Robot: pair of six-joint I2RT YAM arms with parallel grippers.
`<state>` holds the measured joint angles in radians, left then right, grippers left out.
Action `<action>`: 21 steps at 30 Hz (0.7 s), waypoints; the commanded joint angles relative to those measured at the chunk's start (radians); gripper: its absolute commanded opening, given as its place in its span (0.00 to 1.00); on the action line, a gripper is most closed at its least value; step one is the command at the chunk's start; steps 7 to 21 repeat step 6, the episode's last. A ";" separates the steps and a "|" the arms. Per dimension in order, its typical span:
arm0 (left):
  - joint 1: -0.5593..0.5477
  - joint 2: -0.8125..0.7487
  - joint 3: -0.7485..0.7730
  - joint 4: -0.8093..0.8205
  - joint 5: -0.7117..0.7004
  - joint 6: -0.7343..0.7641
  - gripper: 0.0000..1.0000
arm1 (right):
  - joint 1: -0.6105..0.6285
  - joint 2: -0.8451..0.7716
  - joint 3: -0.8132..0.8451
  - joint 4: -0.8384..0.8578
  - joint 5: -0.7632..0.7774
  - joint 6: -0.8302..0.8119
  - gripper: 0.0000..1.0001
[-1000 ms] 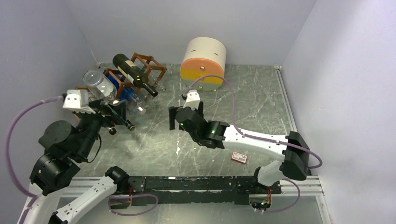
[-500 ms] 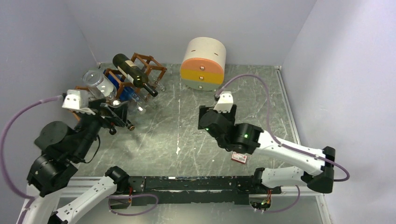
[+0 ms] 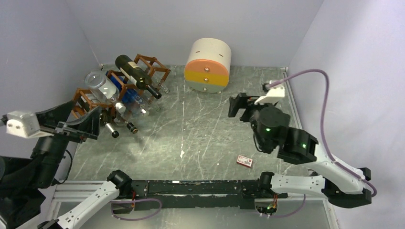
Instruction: Put the wine bottle on the wine rack
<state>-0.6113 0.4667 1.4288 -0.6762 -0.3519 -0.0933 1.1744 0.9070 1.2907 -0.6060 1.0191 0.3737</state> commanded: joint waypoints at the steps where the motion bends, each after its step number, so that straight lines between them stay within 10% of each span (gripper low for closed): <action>1: 0.004 -0.038 0.028 -0.036 -0.042 0.024 0.97 | 0.000 -0.066 0.008 0.109 -0.004 -0.118 0.89; 21: 0.004 -0.054 0.023 -0.052 -0.062 0.015 0.97 | 0.000 -0.076 0.005 0.116 -0.046 -0.112 0.90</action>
